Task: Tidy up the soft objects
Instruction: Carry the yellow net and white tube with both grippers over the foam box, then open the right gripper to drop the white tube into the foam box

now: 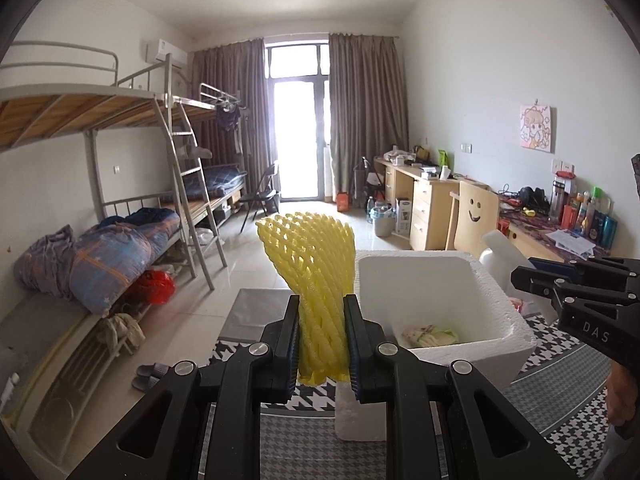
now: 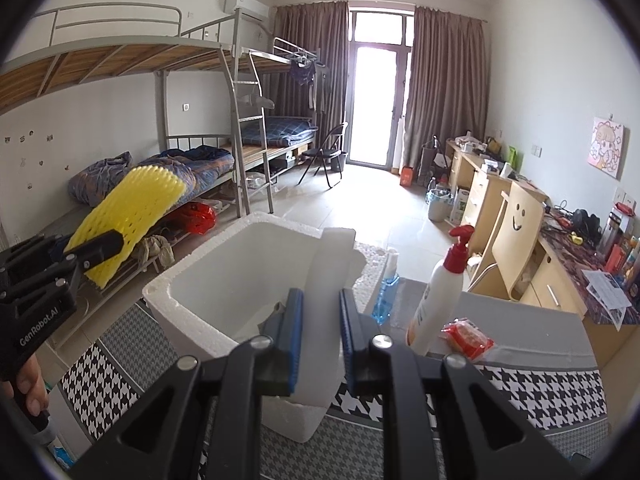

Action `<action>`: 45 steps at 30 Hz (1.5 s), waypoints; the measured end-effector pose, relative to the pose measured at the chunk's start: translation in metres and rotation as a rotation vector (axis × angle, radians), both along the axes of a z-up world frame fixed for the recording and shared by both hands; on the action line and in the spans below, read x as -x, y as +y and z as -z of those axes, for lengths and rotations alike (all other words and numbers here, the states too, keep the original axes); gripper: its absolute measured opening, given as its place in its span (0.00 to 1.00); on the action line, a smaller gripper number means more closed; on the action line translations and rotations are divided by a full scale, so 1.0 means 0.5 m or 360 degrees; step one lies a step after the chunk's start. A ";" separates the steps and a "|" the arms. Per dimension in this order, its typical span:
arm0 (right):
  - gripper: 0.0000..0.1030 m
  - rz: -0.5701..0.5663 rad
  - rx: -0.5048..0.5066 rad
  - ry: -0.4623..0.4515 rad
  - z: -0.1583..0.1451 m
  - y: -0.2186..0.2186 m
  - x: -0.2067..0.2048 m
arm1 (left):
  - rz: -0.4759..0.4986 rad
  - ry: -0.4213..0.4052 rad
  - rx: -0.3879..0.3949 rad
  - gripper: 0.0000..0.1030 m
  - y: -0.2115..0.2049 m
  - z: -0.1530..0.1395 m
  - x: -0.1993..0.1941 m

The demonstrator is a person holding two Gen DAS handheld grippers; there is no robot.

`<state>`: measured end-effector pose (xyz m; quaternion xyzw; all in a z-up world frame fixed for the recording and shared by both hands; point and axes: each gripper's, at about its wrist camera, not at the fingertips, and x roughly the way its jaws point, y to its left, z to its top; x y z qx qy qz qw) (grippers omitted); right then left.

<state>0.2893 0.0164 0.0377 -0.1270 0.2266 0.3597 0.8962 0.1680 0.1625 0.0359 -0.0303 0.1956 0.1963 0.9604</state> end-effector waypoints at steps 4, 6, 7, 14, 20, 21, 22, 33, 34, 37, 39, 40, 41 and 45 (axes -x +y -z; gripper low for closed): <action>0.20 -0.0017 0.0009 -0.0019 -0.001 0.010 0.001 | -0.0036 -0.0020 0.0018 0.21 0.012 0.002 0.005; 0.20 -0.0020 0.0016 -0.0028 0.000 0.015 -0.001 | -0.0049 -0.0025 0.0012 0.21 0.014 0.005 0.009; 0.20 -0.0024 0.0016 -0.0024 0.001 0.016 -0.003 | -0.0057 -0.0025 0.0010 0.21 0.016 0.006 0.012; 0.20 -0.0054 0.0017 0.0001 0.003 0.030 -0.019 | -0.0081 -0.0024 0.0019 0.21 0.021 0.011 0.028; 0.20 -0.0067 0.0023 0.0016 0.003 0.053 -0.030 | -0.0115 -0.0028 0.0022 0.21 0.028 0.009 0.038; 0.20 -0.0065 0.0028 0.0019 0.005 0.057 -0.033 | -0.0119 -0.0030 0.0025 0.21 0.029 0.009 0.040; 0.20 -0.0067 0.0029 0.0029 0.006 0.062 -0.035 | -0.0120 -0.0030 0.0026 0.21 0.029 0.010 0.041; 0.20 -0.0084 0.0042 0.0123 0.026 0.096 -0.059 | -0.0118 -0.0026 0.0028 0.21 0.034 0.009 0.042; 0.20 -0.0086 0.0042 0.0134 0.027 0.098 -0.061 | -0.0116 -0.0026 0.0025 0.21 0.034 0.009 0.042; 0.35 -0.0081 0.0052 0.0154 0.029 0.100 -0.066 | -0.0107 -0.0024 0.0026 0.21 0.034 0.011 0.040; 0.47 -0.0071 0.0050 0.0187 0.029 0.099 -0.070 | -0.0103 -0.0022 0.0021 0.21 0.034 0.011 0.036; 0.56 -0.0075 0.0039 0.0201 0.028 0.097 -0.071 | -0.0097 -0.0020 0.0020 0.21 0.034 0.011 0.034; 0.65 -0.0073 0.0029 0.0210 0.028 0.095 -0.072 | -0.0088 -0.0019 0.0017 0.21 0.033 0.010 0.031; 0.69 -0.0070 0.0009 0.0175 0.019 0.081 -0.064 | -0.0062 -0.0019 0.0013 0.21 0.025 0.006 0.023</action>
